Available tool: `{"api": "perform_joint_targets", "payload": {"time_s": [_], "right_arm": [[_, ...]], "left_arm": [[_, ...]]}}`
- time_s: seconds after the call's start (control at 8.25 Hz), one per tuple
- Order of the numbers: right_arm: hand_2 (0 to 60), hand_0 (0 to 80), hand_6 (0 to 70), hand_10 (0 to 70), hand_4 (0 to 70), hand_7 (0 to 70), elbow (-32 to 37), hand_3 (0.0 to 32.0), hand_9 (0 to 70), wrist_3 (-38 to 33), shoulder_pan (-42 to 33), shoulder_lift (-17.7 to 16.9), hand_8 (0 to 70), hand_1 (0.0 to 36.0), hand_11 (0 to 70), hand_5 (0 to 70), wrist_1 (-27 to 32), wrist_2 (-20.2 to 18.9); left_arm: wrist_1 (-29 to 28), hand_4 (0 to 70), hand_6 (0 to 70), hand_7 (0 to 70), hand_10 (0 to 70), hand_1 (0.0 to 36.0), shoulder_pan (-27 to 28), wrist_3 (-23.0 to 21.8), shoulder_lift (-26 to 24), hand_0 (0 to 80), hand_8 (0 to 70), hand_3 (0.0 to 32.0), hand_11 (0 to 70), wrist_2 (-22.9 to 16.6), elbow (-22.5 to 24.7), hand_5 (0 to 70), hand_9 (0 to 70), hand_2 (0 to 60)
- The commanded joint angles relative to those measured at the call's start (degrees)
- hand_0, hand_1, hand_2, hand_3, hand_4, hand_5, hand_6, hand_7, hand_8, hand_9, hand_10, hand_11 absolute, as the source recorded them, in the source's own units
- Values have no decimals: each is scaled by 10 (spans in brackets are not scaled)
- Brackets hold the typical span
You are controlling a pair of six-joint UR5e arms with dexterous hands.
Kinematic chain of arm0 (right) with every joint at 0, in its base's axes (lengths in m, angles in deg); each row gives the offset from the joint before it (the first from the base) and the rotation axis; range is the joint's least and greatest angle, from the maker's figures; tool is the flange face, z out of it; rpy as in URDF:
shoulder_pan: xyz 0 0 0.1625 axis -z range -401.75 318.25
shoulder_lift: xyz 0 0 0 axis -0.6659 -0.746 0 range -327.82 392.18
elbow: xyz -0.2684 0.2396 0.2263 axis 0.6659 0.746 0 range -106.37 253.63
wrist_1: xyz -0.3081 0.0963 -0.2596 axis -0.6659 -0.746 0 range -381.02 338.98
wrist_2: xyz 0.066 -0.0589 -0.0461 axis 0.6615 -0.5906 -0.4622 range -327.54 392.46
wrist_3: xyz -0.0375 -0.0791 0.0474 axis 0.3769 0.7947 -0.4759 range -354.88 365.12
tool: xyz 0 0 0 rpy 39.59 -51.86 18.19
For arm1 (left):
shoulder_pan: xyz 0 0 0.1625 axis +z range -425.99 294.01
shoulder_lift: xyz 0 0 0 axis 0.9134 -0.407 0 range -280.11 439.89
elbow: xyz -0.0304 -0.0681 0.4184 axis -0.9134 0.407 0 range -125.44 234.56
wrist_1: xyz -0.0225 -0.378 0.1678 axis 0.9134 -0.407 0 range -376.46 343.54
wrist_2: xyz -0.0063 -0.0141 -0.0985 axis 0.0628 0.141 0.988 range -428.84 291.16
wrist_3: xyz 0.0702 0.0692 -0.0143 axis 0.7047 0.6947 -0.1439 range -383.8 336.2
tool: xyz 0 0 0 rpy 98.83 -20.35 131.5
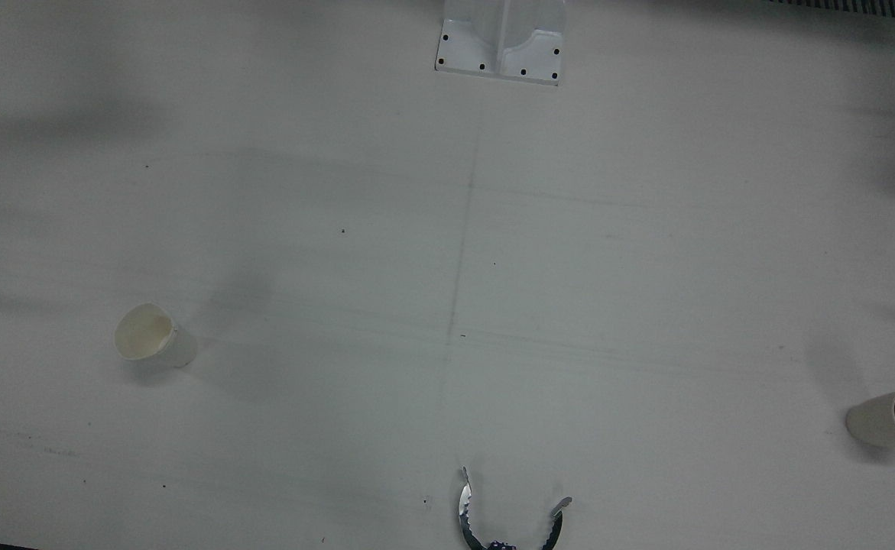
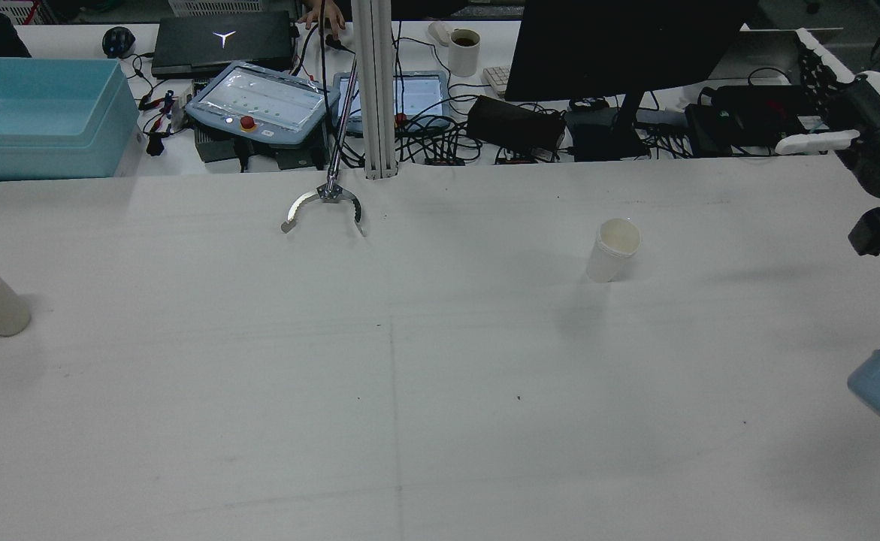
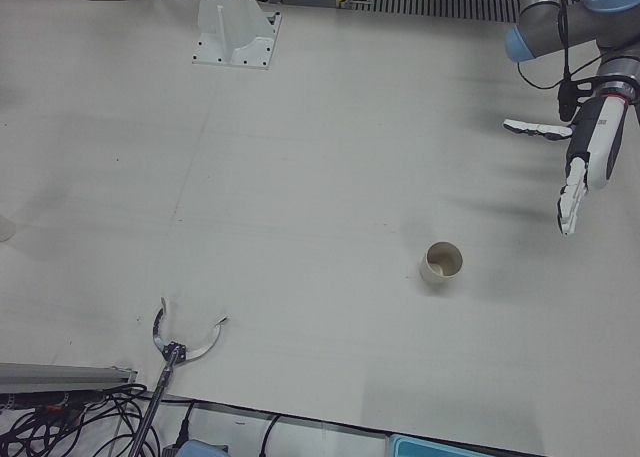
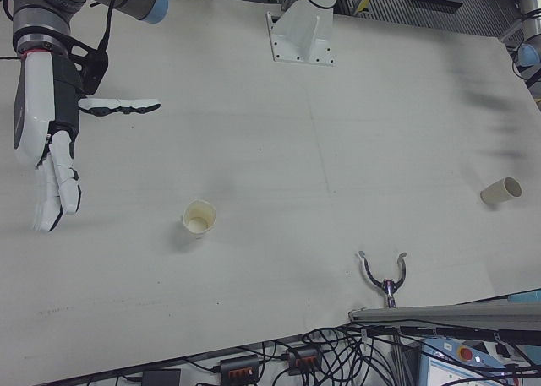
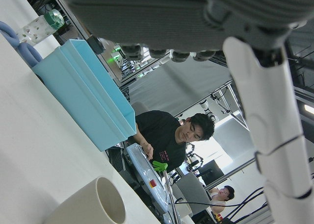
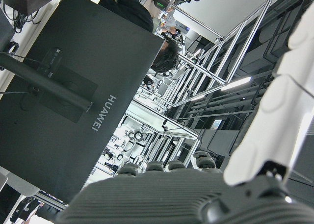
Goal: Pour water
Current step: 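Move the left hand to the cream paper cup near it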
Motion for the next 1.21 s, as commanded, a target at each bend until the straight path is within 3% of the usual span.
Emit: {"api": "perform_joint_targets", "payload": {"time_s": [0.0,0.48,0.73,1.09], "right_arm": [[0,468,0,0,0,0,3,0,0,0,8,3,0,118,0,49,0,0],[0,467,0,0,0,0,3,0,0,-2,15,3,0,115,0,52,0,0],[0,468,0,0,0,0,3,0,0,-1,16,3,0,116,0,50,0,-1],[0,467,0,0,0,0,3,0,0,-1,16,3,0,115,0,52,0,-2]], "left_arm": [[-11,36,27,44,23,148,26,15,-54,496,0,0,50,7,-76,11,0,0],[-28,15,23,41,19,142,101,15,-81,489,0,18,45,79,-120,11,0,0],[-44,5,20,37,18,145,146,15,-134,488,0,28,43,104,-184,10,0,0],[-71,8,18,32,17,148,167,20,-179,490,0,22,41,126,-246,6,0,0]]}}
